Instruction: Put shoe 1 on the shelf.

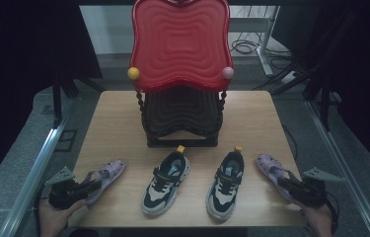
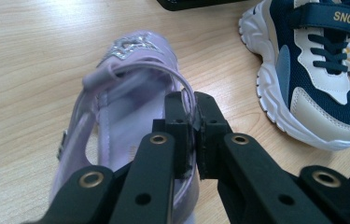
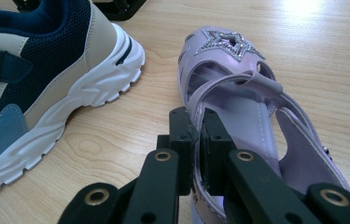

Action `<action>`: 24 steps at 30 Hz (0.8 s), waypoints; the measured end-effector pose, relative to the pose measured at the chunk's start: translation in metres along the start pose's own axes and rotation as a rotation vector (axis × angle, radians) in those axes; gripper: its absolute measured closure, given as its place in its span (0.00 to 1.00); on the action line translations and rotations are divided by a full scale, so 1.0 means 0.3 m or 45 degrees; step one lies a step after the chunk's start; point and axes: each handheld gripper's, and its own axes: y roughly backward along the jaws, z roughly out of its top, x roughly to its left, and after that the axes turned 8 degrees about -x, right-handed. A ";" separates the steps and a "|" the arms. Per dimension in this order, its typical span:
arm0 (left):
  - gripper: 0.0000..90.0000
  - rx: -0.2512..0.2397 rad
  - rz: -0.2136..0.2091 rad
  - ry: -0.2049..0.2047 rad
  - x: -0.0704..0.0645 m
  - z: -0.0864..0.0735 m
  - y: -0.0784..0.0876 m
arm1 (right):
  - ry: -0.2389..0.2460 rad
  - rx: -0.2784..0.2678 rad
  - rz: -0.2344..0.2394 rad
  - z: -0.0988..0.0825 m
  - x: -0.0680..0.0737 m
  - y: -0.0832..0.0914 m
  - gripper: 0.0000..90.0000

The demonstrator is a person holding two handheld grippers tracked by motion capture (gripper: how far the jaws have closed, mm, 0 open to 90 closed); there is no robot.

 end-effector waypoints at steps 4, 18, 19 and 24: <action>0.96 0.004 -0.024 0.003 0.001 0.006 0.003 | -0.011 -0.011 0.003 0.002 0.000 -0.002 0.95; 0.96 -0.110 -0.053 0.046 -0.008 0.050 0.018 | -0.047 -0.137 0.058 0.034 0.024 0.024 0.96; 0.96 -0.126 -0.056 0.054 -0.009 0.058 0.019 | -0.049 -0.140 0.067 0.036 0.026 0.025 0.96; 0.96 -0.190 -0.070 0.079 -0.015 0.092 0.013 | -0.062 -0.207 0.103 0.060 0.050 0.025 0.96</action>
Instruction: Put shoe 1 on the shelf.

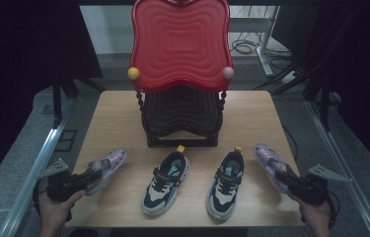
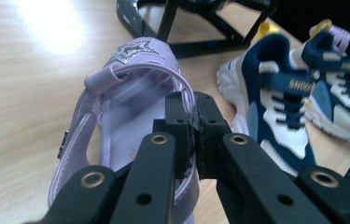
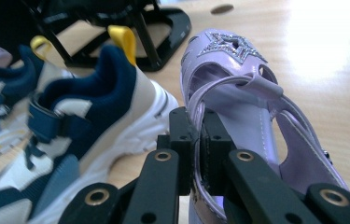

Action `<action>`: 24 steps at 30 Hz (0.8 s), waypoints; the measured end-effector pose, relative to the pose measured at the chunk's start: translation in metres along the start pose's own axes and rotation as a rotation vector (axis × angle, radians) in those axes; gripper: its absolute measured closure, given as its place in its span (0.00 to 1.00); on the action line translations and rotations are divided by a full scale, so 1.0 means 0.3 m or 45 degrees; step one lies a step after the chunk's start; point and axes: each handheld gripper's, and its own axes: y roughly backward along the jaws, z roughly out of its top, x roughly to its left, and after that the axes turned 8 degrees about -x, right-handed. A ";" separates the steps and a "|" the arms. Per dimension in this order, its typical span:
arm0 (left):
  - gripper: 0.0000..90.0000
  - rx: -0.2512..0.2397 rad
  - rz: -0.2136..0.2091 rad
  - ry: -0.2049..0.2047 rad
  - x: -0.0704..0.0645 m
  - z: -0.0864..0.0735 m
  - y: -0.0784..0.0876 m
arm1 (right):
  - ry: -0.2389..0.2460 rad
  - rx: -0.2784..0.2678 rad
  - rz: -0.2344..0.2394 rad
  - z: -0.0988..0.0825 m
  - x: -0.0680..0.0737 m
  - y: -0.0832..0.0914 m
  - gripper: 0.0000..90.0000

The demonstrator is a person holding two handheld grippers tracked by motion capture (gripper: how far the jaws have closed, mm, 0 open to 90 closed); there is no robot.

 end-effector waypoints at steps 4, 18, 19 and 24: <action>0.96 -0.023 -0.011 -0.004 -0.008 0.022 -0.014 | -0.008 -0.044 0.021 0.019 0.017 0.002 0.96; 0.96 -0.088 -0.049 -0.032 -0.049 0.100 -0.056 | -0.029 -0.172 0.111 0.081 0.086 -0.023 0.95; 0.96 -0.094 -0.053 -0.033 -0.052 0.104 -0.060 | -0.032 -0.176 0.119 0.085 0.092 -0.026 0.95; 0.96 -0.103 -0.062 -0.043 -0.064 0.125 -0.074 | -0.019 -0.187 0.147 0.103 0.121 -0.049 0.95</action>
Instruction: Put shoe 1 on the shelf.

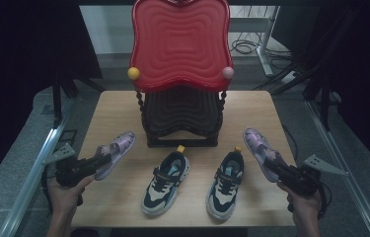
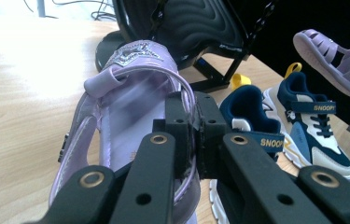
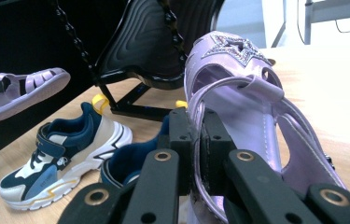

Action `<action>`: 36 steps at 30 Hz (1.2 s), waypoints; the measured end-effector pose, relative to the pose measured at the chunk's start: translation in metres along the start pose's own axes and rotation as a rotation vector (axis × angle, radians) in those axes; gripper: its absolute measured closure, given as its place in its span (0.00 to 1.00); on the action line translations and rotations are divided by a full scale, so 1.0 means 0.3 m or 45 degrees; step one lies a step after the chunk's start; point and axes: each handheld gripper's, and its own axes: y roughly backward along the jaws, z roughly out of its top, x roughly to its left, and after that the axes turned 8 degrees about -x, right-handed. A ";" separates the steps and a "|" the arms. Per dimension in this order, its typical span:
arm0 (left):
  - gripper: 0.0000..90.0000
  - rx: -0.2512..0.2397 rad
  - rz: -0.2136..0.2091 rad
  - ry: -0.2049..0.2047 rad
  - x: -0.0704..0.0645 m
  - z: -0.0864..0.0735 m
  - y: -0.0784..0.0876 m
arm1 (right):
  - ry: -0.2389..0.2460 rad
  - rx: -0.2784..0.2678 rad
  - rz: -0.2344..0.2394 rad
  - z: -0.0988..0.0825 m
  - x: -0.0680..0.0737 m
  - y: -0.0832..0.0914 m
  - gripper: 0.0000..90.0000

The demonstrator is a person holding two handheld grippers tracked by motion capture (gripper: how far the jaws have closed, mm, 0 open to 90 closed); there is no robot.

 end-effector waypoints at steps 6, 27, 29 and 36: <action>0.96 -0.009 -0.011 -0.017 -0.017 0.022 -0.023 | 0.008 -0.007 0.040 0.014 0.028 -0.048 0.95; 0.96 -0.056 -0.050 -0.044 -0.062 0.071 -0.085 | 0.034 0.019 0.151 0.023 0.108 -0.153 0.95; 0.96 -0.057 -0.054 -0.046 -0.065 0.074 -0.095 | 0.032 0.024 0.159 0.024 0.117 -0.163 0.95; 0.96 -0.077 -0.073 -0.054 -0.087 0.088 -0.126 | 0.040 0.041 0.193 0.020 0.148 -0.214 0.95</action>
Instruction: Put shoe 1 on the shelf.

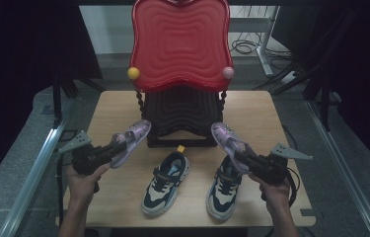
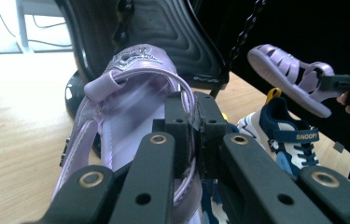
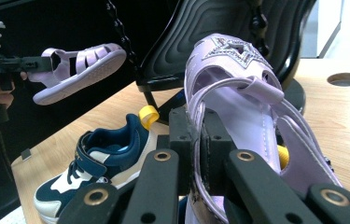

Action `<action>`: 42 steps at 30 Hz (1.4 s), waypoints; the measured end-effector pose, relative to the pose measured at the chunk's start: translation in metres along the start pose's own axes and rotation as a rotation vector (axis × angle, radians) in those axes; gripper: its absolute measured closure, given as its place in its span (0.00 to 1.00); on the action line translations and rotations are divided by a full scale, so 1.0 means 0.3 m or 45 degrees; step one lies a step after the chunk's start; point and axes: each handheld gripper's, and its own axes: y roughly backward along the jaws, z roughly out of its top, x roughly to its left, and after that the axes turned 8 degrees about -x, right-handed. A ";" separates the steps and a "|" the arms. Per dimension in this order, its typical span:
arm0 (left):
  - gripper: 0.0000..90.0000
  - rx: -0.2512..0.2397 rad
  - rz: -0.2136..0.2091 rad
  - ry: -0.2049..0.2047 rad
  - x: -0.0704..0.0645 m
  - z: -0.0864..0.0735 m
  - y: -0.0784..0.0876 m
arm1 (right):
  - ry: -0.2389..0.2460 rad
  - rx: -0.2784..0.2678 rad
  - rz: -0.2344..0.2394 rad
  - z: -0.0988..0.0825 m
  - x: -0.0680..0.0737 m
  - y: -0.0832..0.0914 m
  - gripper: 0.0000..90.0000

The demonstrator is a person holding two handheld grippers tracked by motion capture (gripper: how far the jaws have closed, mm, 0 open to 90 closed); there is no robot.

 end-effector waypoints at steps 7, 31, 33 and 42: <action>0.96 -0.001 -0.021 -0.016 -0.018 0.012 -0.034 | 0.000 0.010 0.028 0.000 0.012 -0.035 0.95; 0.96 0.007 -0.040 -0.016 -0.014 0.022 -0.116 | -0.023 0.023 0.057 0.001 0.032 -0.138 0.95; 0.95 0.008 -0.040 -0.014 -0.014 0.022 -0.123 | -0.026 0.023 0.056 0.002 0.031 -0.145 0.95; 0.95 -0.008 -0.051 0.009 -0.006 0.024 -0.152 | -0.029 0.004 0.052 0.020 0.029 -0.182 0.95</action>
